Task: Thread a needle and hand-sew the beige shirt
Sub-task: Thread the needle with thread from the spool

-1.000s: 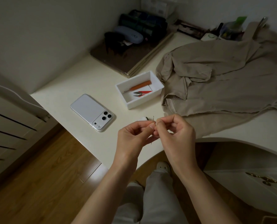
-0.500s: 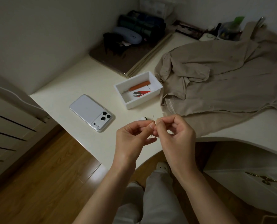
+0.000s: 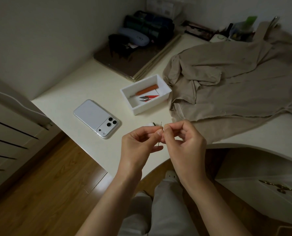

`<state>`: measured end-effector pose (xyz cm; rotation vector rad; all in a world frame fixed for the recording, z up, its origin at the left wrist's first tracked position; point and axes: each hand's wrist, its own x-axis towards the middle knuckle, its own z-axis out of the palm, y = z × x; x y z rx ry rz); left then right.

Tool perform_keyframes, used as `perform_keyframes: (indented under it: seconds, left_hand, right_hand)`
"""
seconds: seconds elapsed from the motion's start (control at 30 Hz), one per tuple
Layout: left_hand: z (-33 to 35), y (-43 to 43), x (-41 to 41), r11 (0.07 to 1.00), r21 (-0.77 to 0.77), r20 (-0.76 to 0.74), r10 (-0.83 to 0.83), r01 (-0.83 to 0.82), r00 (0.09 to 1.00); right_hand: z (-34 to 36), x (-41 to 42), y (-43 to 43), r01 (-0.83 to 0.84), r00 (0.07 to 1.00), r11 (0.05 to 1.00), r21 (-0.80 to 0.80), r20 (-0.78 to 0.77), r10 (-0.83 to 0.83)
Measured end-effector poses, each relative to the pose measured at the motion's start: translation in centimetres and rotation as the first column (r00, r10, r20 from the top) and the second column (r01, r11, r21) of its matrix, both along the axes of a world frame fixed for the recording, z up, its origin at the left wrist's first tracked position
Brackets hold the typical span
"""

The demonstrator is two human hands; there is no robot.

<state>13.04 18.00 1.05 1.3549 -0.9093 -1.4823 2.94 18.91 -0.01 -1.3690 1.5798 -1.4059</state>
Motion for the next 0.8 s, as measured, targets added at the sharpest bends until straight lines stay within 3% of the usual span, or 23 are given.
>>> perform_keyframes:
  seconds: [0.8]
  left_hand:
    - [-0.08,0.26,-0.01,1.0,-0.003,-0.019,0.018,-0.018,1.0]
  right_hand:
    - [-0.11,0.06,0.43,-0.024,0.999,0.998,-0.056,0.024,0.025]
